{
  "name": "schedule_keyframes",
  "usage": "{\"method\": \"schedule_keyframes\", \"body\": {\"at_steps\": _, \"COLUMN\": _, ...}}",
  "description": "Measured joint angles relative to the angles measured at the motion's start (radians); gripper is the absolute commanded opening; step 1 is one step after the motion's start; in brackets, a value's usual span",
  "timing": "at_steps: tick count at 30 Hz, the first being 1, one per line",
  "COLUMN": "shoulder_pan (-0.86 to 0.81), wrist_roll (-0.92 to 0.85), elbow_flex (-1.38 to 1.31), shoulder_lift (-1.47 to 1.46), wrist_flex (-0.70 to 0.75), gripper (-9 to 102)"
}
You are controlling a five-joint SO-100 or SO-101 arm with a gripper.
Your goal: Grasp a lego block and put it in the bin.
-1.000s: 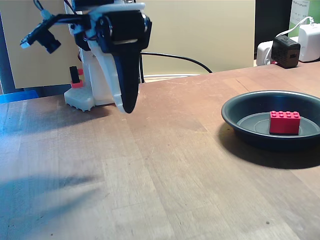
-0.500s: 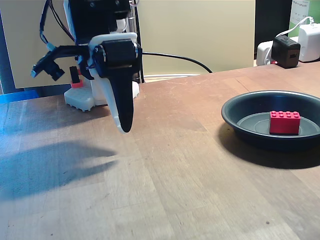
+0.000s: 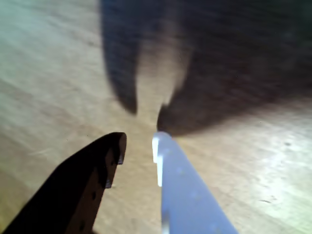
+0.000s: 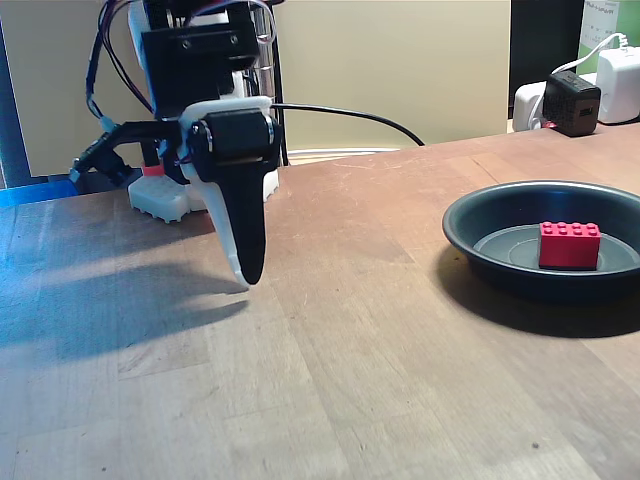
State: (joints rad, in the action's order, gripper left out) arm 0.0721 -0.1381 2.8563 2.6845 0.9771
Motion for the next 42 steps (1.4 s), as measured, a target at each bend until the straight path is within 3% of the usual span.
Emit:
{"method": "schedule_keyframes", "body": {"at_steps": 9, "shoulder_pan": 0.000, "wrist_roll": 0.012, "elbow_flex": 0.020, "shoulder_lift": 0.014, "wrist_flex": 0.000, "gripper": 0}}
{"method": "schedule_keyframes", "body": {"at_steps": 16, "shoulder_pan": -0.114, "wrist_roll": 0.034, "elbow_flex": 0.046, "shoulder_lift": 0.017, "wrist_flex": -0.005, "gripper": 0}}
{"method": "schedule_keyframes", "body": {"at_steps": 25, "shoulder_pan": -0.156, "wrist_roll": 0.037, "elbow_flex": 0.172, "shoulder_lift": 0.020, "wrist_flex": -0.144, "gripper": 0}}
{"method": "schedule_keyframes", "body": {"at_steps": 42, "shoulder_pan": -0.156, "wrist_roll": 0.037, "elbow_flex": 0.239, "shoulder_lift": 0.017, "wrist_flex": -0.250, "gripper": 0}}
